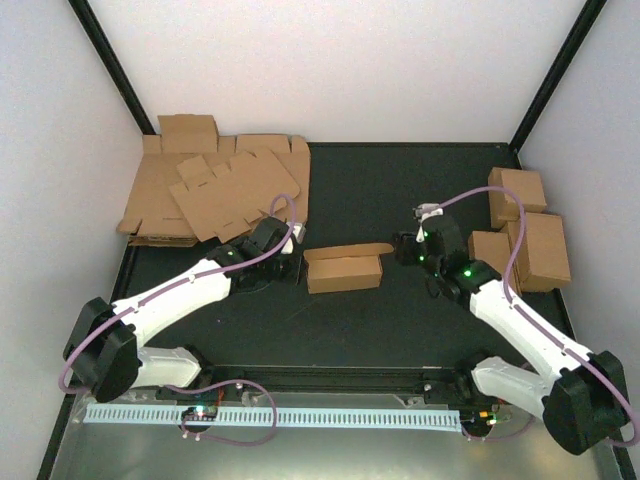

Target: Fold the paper box

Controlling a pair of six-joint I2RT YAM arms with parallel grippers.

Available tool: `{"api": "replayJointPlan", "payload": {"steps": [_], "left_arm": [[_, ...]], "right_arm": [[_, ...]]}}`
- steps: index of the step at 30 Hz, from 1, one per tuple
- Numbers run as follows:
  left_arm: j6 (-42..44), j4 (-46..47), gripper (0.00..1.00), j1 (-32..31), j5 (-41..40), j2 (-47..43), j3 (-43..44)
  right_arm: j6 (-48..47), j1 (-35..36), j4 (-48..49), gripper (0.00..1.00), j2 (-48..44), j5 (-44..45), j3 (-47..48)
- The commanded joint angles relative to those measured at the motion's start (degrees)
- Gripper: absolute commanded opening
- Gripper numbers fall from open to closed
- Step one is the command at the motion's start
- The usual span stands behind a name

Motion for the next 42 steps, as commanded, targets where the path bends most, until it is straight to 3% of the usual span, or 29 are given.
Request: {"api": "replayJointPlan", "payload": {"steps": [1,6,13,18,28,37,42], "left_arm": [[-0.7,1.5,0.24,0.5,1.6,-0.1,0.4],[-0.7,2.0,0.23,0.5,3.0,-0.1,0.6],[-1.3,3.4,0.14,0.6,5.3,1.9,0.2],[-1.6,4.0,0.11,0.6,6.4,2.5,0.0],[-2.9,5.8,0.14,0.7,9.7,3.6,-0.3],[-4.2,7.6,0.04,0.6,10.6,4.0,-1.7],[-5.6,9.4,0.04,0.6,11.7,3.6,-2.6]], "right_arm": [[1.9,-1.8,0.2,0.6,3.6,1.4,2.7],[1.7,-2.7,-2.0,0.6,8.3,-0.3,5.6],[0.5,-2.7,-1.5,0.57,10.3,-7.0,5.3],[-0.1,-2.7,-1.4,0.54,10.1,-10.2,5.0],[0.6,-2.7,-1.2,0.52,9.1,-14.0,3.4],[1.1,-2.7,-0.6,0.51,9.0,-14.9,3.0],[1.6,-2.7,-0.1,0.51,9.0,-16.0,2.5]]}}
